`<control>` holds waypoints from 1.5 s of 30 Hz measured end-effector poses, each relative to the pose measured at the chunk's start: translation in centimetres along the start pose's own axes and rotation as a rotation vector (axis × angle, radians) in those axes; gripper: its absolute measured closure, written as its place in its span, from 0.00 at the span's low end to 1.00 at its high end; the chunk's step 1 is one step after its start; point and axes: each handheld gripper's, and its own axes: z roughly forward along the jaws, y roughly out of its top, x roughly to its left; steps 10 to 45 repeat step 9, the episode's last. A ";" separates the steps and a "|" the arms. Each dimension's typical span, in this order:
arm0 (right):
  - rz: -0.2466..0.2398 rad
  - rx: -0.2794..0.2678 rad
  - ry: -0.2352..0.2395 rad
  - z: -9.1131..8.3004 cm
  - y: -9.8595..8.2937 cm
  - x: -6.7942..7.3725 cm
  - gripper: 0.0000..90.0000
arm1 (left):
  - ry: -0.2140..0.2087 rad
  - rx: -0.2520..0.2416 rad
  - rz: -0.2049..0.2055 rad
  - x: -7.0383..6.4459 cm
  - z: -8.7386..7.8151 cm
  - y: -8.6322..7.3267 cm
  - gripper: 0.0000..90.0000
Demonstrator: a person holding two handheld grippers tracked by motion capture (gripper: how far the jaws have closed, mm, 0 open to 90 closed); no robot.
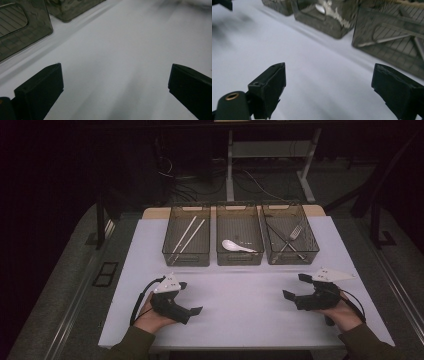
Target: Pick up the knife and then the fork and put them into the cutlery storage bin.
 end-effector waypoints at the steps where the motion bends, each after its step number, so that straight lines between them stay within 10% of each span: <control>1: 0.002 0.005 0.000 0.0 -0.3 0.0 0.14 | 0.001 -0.001 0.000 0.0 0.0 0.0 0.00; 45: 0.004 0.017 0.014 -0.1 -1.2 0.4 0.14 | 0.004 -0.002 -0.003 0.0 -0.1 0.0 0.00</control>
